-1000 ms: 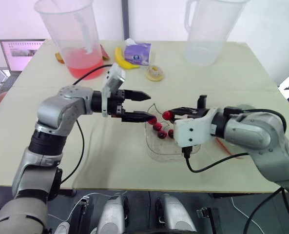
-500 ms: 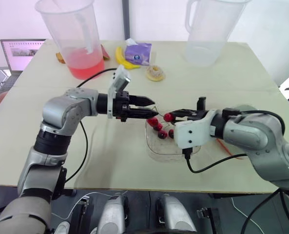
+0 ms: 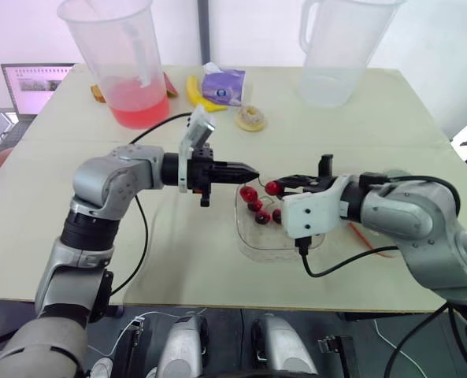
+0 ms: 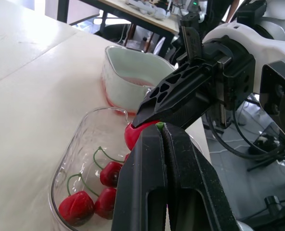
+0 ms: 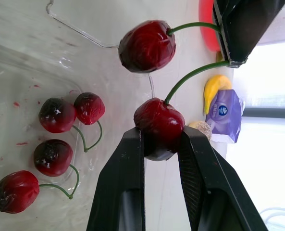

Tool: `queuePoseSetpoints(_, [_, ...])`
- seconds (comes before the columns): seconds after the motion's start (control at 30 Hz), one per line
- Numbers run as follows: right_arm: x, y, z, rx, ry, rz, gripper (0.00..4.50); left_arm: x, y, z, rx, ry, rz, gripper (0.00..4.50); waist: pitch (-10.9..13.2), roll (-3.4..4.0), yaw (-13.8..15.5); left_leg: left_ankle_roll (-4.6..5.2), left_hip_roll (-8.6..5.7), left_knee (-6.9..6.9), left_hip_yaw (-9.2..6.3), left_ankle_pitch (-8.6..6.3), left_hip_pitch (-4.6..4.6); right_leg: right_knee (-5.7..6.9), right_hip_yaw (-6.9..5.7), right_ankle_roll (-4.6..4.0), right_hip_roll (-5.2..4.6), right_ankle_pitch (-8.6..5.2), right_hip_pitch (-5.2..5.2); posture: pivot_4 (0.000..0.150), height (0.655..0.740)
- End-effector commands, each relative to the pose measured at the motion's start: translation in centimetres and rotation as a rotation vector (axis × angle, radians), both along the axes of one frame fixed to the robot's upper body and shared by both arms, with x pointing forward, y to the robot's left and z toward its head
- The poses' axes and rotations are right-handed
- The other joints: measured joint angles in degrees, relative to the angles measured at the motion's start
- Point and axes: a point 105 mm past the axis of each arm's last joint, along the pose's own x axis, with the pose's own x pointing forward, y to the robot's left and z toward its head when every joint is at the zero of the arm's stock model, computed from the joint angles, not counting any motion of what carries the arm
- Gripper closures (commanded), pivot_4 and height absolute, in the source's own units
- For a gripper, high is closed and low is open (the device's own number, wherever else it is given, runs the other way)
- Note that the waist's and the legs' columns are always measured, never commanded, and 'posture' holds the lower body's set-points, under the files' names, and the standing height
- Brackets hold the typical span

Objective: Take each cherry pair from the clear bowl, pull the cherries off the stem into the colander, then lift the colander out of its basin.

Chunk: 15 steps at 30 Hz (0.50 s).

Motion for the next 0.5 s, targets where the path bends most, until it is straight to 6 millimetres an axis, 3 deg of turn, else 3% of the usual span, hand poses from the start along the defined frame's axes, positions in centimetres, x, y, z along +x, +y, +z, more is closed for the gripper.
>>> queuePoseSetpoints(0.03, [-0.03,-0.30,1.11,0.009,-0.046,-0.013,3.94,-0.29,-0.05,1.65,-0.028,-0.065,-0.012,4.46,0.00,0.00,0.00,0.00,0.00,0.00,0.00,0.00,0.01,0.00,0.00,0.00,0.00,0.00,0.01,0.150,0.7400])
queuePoseSetpoints(0.17, [-0.11,-0.36,1.14,0.007,-0.042,-0.017,3.94,-0.13,0.04,1.48,-0.018,-0.066,-0.005,4.46,0.00,0.00,0.00,0.00,0.00,0.00,0.00,0.00,0.04,0.00,0.00,0.00,0.00,0.00,0.03,0.150,0.7400])
queuePoseSetpoints(0.27, [-0.21,-0.34,1.19,0.011,-0.036,-0.018,3.94,-0.04,-0.06,1.35,-0.007,-0.074,0.002,3.55,0.00,0.00,0.00,0.00,0.00,0.00,0.00,0.00,0.06,0.00,0.00,0.00,0.00,0.00,0.06,0.150,0.7400])
queuePoseSetpoints(0.37, [-0.24,-0.30,1.22,0.016,-0.032,-0.020,3.94,-0.01,-0.25,1.41,-0.011,-0.071,-0.001,2.20,0.00,0.00,0.00,0.00,0.00,0.00,0.00,0.00,0.08,0.00,0.00,0.00,0.00,0.00,0.07,0.150,0.7400])
queuePoseSetpoints(0.5, [-0.21,-0.29,1.26,0.018,-0.029,-0.024,3.94,0.26,-0.36,1.54,-0.023,-0.063,0.001,2.20,0.00,0.00,0.04,0.00,-0.01,0.00,0.00,0.00,0.09,0.00,0.00,0.00,0.00,0.00,0.09,0.150,0.7400])
